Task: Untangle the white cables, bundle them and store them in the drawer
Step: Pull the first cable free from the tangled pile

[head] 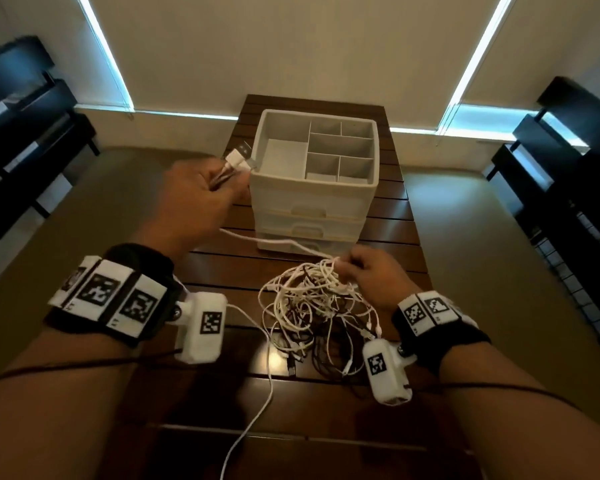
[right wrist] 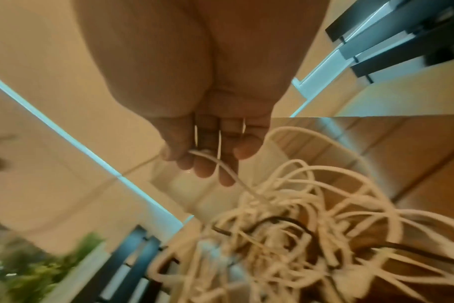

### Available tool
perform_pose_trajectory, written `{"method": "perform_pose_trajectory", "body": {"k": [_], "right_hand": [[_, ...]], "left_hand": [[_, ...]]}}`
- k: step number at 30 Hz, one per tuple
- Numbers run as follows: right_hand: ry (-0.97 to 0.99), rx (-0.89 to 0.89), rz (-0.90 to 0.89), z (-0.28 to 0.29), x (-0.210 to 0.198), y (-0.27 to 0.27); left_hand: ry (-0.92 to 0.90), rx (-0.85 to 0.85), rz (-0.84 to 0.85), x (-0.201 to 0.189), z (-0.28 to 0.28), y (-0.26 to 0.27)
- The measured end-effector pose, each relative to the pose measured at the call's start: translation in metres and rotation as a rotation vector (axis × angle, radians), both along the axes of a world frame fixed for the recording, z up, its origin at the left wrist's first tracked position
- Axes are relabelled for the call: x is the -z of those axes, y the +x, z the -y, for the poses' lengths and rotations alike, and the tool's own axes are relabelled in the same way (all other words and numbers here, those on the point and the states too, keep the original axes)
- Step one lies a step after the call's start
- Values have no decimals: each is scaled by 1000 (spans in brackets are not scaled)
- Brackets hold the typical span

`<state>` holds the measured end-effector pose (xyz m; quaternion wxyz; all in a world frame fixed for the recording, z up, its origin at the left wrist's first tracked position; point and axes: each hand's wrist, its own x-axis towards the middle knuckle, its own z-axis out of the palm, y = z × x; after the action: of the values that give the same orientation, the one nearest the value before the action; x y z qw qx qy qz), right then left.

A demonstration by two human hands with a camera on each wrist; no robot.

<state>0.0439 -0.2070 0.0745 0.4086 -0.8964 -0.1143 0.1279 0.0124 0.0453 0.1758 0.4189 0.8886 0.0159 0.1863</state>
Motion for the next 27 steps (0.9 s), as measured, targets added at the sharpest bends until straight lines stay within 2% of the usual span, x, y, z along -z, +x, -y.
{"method": "perform_pose_trajectory", "body": {"k": [2,5,7,10,12,14,16,19,21,23,25,27], "right_hand": [[21,-81,48,-16,-26,3],[78,-250,122,-41,-58,1],[184,-224,168,-47,-69,2],[346,-204,-29,-38,-67,4],[202,-250,-170,-29,-47,4],[78,-233,-229,-17,-20,3],[41,-132,-187,-9,-1,5],[-21,-31,-27,-8,-8,12],[-57,-135,7,-18,-28,13],[-61,-276,43,-30,-47,10],[24,-310,114,-37,-58,9],[144,-264,156,-35,-60,11]], "left_hand": [[84,43,-35,3,11,-4],[33,127,-104,19,42,-5],[14,121,-121,28,51,-3],[26,84,-159,26,47,-1],[-14,29,-109,15,39,0],[-15,-83,-46,-3,24,1],[163,-173,-36,-15,5,3],[375,-213,-63,-15,-5,3],[275,-125,-43,-5,13,1],[136,32,-94,7,37,-1],[164,148,-184,20,52,-3],[175,159,-185,28,54,-2]]}}
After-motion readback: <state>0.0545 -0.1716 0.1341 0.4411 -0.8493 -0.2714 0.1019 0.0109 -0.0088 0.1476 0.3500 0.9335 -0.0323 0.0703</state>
